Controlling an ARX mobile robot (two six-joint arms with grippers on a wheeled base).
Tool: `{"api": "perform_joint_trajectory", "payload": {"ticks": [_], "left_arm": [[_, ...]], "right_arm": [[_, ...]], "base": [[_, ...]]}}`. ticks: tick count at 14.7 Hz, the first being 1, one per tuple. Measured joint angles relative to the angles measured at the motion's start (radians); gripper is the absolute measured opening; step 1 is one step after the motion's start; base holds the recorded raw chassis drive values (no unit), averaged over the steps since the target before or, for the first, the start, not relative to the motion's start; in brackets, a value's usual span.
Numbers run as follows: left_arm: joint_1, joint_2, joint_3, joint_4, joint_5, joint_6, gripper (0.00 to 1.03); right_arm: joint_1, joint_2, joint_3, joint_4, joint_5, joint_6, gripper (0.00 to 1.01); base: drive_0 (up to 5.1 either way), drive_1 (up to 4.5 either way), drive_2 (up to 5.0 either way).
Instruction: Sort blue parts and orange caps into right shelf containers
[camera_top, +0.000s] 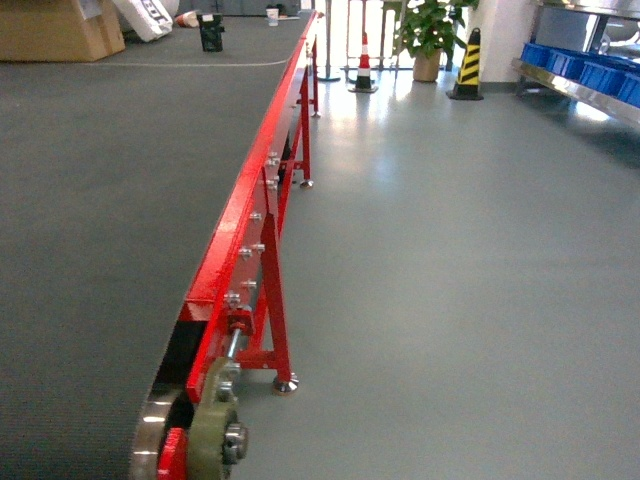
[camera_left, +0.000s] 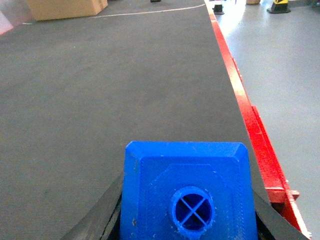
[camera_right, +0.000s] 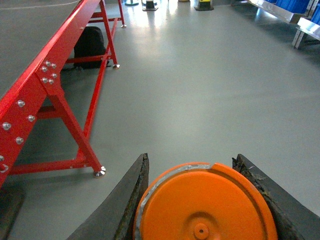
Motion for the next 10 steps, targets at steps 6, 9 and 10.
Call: {"api": "perform_joint_trajectory", "payload": {"ticks": [6, 9, 10], "left_arm": [[0.000, -0.001, 0.000, -0.002, 0.000, 0.000, 0.44], [0.000, -0.001, 0.000, 0.000, 0.000, 0.000, 0.44], [0.000, -0.001, 0.000, -0.002, 0.000, 0.000, 0.44]], "right_arm": [[0.000, 0.000, 0.000, 0.001, 0.000, 0.000, 0.44], [0.000, -0.001, 0.000, 0.001, 0.000, 0.000, 0.44], [0.000, 0.000, 0.000, -0.001, 0.000, 0.000, 0.44]], "base": [[5.0, -2.47, -2.5], [5.2, -2.25, -2.3], [5.1, -2.40, -2.4]]}}
